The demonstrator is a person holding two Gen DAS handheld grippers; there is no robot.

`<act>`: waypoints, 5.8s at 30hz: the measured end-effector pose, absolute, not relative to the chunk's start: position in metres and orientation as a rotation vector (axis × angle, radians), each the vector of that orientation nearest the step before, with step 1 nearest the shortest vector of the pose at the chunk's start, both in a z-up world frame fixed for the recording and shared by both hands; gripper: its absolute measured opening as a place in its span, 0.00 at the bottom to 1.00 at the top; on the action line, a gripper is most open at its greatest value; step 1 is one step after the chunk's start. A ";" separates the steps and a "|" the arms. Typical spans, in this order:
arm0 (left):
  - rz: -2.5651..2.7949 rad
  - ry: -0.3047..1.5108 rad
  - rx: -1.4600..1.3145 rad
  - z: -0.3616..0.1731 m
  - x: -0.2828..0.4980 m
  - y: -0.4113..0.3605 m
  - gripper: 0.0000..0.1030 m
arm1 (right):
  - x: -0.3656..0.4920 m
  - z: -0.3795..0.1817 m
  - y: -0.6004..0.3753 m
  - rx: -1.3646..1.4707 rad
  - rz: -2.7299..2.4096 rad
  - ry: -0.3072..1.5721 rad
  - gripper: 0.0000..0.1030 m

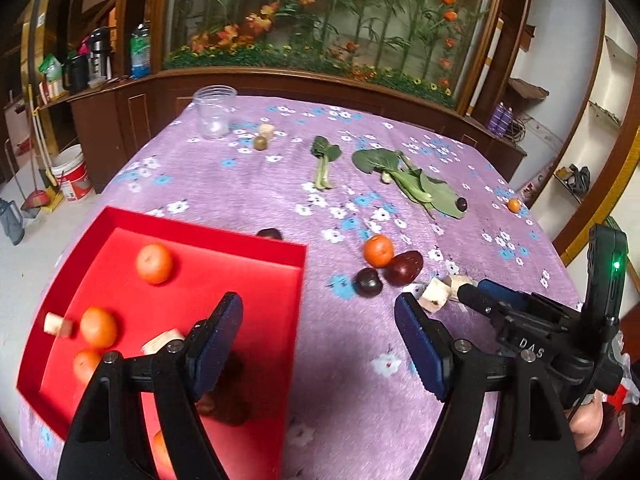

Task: Organize fruits
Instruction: 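Grasp a yam chunk with the left gripper while the right gripper grasps another yam chunk, then carry both yam chunks over the red tray and open both grippers, then grasp an orange with the left gripper while the right gripper grasps a red date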

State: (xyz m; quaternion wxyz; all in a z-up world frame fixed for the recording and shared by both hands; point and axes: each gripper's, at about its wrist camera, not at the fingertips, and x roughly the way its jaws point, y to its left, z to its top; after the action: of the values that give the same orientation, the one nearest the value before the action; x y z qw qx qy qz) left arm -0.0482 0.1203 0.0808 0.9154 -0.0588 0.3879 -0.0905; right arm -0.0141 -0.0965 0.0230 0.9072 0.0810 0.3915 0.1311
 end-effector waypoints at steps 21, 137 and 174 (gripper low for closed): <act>-0.418 0.807 0.102 0.046 -0.030 0.019 0.74 | 0.012 0.010 -0.127 0.214 0.167 0.847 0.43; 0.208 0.569 0.119 0.107 -0.161 0.178 0.83 | -0.113 0.046 0.043 0.051 0.531 0.743 0.56; 0.007 0.681 0.128 0.088 -0.113 0.121 0.83 | -0.072 0.033 -0.065 0.107 0.330 0.761 0.58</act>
State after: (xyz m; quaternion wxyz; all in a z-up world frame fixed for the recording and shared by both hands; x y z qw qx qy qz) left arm -0.1130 0.1211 0.0876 0.9406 0.0626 0.3336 0.0034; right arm -0.0721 -0.0654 0.0332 0.9138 0.0521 0.3695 0.1602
